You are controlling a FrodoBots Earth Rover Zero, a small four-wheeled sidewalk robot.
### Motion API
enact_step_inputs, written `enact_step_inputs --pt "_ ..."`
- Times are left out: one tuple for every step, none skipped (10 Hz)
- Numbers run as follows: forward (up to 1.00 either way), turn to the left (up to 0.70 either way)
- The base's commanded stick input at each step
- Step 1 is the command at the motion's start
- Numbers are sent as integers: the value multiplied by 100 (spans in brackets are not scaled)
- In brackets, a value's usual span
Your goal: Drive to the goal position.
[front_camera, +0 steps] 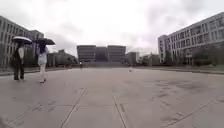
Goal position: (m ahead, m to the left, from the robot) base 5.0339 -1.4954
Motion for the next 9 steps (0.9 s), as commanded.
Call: enact_step_inputs --pt "70 2" --pt "70 2" --pt "70 2" --pt "70 2" --pt "70 2" --pt "70 2" --pt "70 2" --pt "70 2" --pt "70 2"
